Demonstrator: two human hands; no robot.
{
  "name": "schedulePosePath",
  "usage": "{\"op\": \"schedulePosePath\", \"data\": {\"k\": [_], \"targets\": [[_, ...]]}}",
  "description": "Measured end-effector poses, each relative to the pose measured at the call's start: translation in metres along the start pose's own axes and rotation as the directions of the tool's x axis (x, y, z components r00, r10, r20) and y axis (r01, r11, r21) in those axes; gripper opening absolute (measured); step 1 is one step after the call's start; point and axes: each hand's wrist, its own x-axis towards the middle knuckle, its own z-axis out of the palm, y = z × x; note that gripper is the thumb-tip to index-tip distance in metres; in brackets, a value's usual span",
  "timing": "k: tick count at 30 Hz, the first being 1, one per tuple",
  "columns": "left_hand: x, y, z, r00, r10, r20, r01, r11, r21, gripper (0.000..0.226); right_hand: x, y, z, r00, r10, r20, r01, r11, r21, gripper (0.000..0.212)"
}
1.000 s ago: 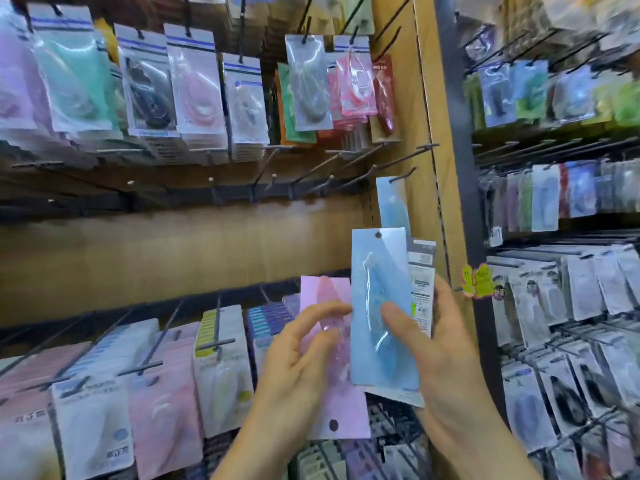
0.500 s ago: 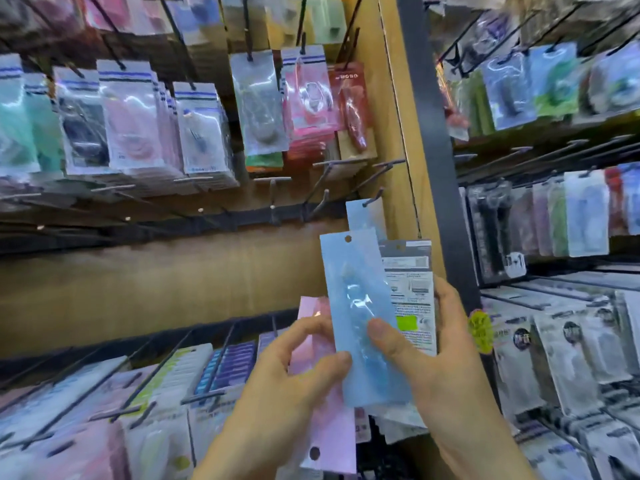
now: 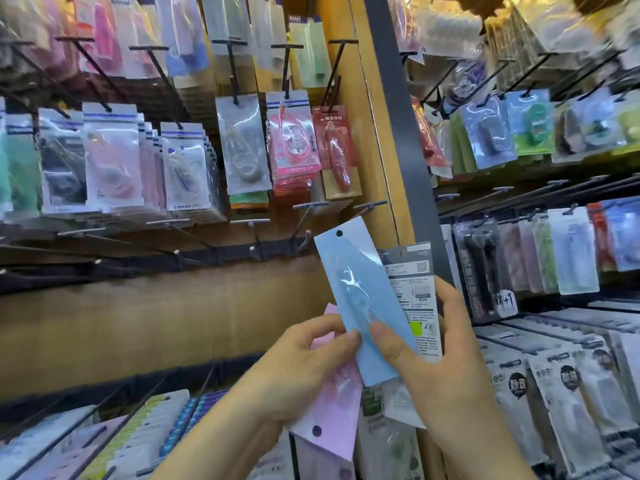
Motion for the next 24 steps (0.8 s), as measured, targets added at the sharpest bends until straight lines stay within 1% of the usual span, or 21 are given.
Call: {"op": "schedulePosePath", "data": {"k": [4, 7, 11, 13, 16, 18, 21, 24], "targets": [[0.019, 0.014, -0.008, 0.998, -0.045, 0.035, 0.042, 0.996, 0.08, 0.02, 0.008, 0.008, -0.006, 0.997, 0.056, -0.057, -0.054, 0.998, 0.029, 0.061], [0.027, 0.017, -0.011, 0.998, -0.051, 0.04, 0.046, 0.991, 0.122, 0.02, 0.014, 0.013, -0.006, 0.992, 0.115, -0.06, -0.108, 0.987, 0.117, 0.058], [0.023, 0.015, -0.013, 0.999, -0.038, -0.004, 0.038, 0.996, 0.075, 0.014, 0.018, 0.018, -0.003, 0.983, 0.171, -0.064, -0.153, 0.963, 0.223, 0.055], [0.018, 0.014, -0.012, 0.999, -0.006, -0.046, 0.009, 0.998, 0.056, 0.013, 0.018, 0.019, -0.001, 0.98, 0.184, -0.082, -0.159, 0.956, 0.247, 0.056], [0.014, 0.015, -0.01, 0.997, 0.016, -0.07, -0.016, 1.0, 0.008, 0.013, 0.018, 0.018, 0.0, 0.978, 0.184, -0.102, -0.151, 0.953, 0.264, 0.054], [0.012, 0.015, -0.011, 0.996, 0.028, -0.08, -0.025, 0.999, 0.03, 0.012, 0.018, 0.016, 0.001, 0.977, 0.182, -0.114, -0.147, 0.954, 0.262, 0.051], [0.014, 0.011, -0.015, 0.998, 0.036, -0.045, -0.03, 0.991, 0.132, 0.014, 0.017, 0.015, 0.003, 0.976, 0.171, -0.132, -0.137, 0.963, 0.231, 0.049], [0.016, 0.009, -0.014, 0.998, -0.023, 0.052, 0.017, 0.994, 0.104, 0.019, 0.016, 0.014, 0.004, 0.976, 0.174, -0.133, -0.147, 0.97, 0.192, 0.05]]}}
